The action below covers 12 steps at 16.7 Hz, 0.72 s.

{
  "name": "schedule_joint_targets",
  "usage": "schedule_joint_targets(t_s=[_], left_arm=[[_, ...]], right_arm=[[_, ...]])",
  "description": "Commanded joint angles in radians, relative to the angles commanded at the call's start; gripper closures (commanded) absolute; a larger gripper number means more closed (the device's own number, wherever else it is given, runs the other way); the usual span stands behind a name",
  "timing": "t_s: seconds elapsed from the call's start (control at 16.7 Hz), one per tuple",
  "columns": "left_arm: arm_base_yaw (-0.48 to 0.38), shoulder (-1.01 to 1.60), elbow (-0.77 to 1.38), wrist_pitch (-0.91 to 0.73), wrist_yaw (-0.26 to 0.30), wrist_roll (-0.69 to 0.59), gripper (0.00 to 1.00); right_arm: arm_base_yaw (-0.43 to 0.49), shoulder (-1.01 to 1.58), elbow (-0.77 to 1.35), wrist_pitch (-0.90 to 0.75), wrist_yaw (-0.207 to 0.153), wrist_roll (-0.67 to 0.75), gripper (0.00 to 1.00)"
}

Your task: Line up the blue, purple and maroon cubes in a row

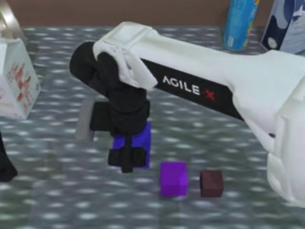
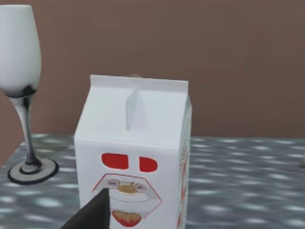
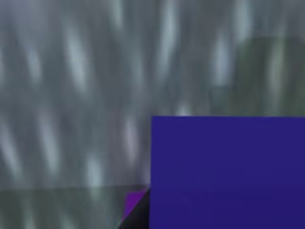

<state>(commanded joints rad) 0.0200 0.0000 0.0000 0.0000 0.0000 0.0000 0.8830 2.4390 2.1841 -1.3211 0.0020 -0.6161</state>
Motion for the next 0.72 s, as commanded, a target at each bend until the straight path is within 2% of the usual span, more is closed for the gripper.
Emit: schedule_joint_targets(t_s=[0.18,0.48,0.72], left_arm=[[0.0,0.0,0.0,0.0,0.0,0.0,0.0],[0.0,0.0,0.0,0.0,0.0,0.0,0.0],[0.0,0.0,0.0,0.0,0.0,0.0,0.0]], right_arm=[[0.084,0.023,0.066,-0.034,0.001,0.031,1.0],[0.088,0.021,0.067,-0.032,0.0,0.035,1.0],[0.086,0.031,-0.022,0.071,0.001,0.039,1.0]])
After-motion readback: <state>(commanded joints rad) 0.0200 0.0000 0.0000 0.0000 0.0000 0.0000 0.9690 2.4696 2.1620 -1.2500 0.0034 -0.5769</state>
